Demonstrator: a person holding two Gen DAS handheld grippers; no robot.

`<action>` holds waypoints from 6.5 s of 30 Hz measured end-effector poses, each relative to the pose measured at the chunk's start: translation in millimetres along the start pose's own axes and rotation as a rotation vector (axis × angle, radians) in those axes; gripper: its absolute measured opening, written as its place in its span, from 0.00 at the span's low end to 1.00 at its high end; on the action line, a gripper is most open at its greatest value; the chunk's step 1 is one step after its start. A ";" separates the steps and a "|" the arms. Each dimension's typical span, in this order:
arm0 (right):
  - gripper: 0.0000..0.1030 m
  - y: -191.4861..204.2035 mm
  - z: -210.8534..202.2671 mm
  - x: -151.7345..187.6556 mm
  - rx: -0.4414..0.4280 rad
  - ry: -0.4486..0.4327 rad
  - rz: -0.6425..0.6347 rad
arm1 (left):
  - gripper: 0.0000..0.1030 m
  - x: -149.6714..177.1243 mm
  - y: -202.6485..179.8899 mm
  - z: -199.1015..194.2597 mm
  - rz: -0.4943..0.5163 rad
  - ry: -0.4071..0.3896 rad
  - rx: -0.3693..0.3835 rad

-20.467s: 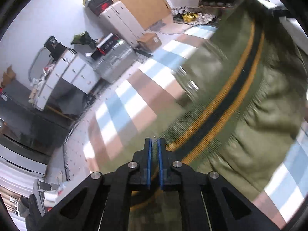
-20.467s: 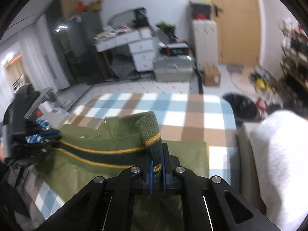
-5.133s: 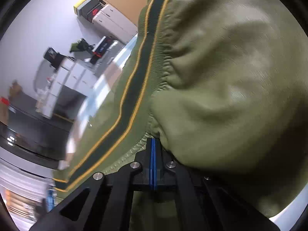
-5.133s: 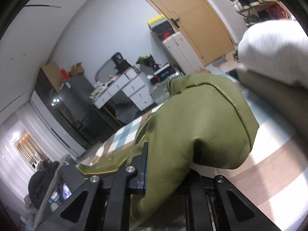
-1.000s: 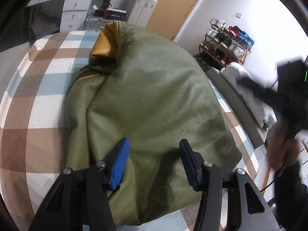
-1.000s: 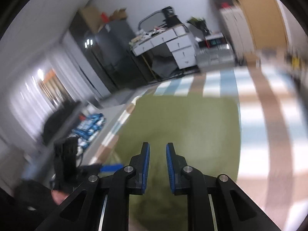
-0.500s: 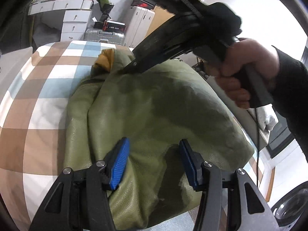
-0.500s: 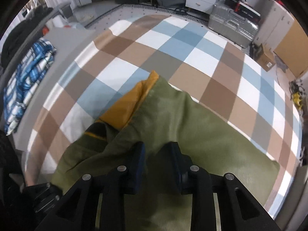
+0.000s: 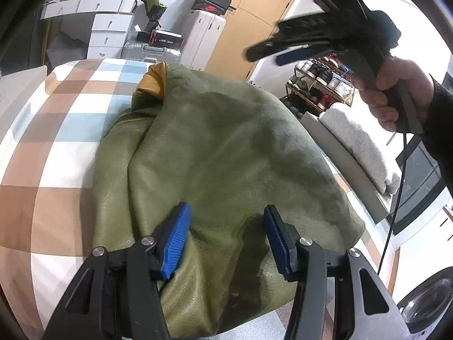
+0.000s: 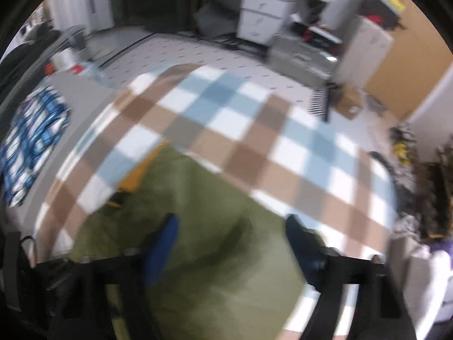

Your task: Fold large clothes

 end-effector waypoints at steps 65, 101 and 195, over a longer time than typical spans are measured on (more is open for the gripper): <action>0.47 80.1 -6.0 165.6 -0.040 -0.094 -0.018 | 0.46 6.5 -9.6 3.1 0.015 0.004 -0.031; 0.19 5.4 -49.7 171.2 -0.621 -0.409 0.595 | 0.63 -80.8 -85.5 58.5 0.094 0.318 0.090; 0.05 80.7 19.3 -7.8 -0.560 -0.167 0.333 | 0.37 -16.3 -48.1 -4.9 0.133 0.130 -0.219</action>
Point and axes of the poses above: each gripper's, at about its wrist camera, not at the fingertips, and z roughly the way its jaws point, y to its left, x to its underside, the point moved 8 cm from there along z, roughly the way its jaws point, and after that the axes turned 7 degrees about -y, right-handed, at the moved point
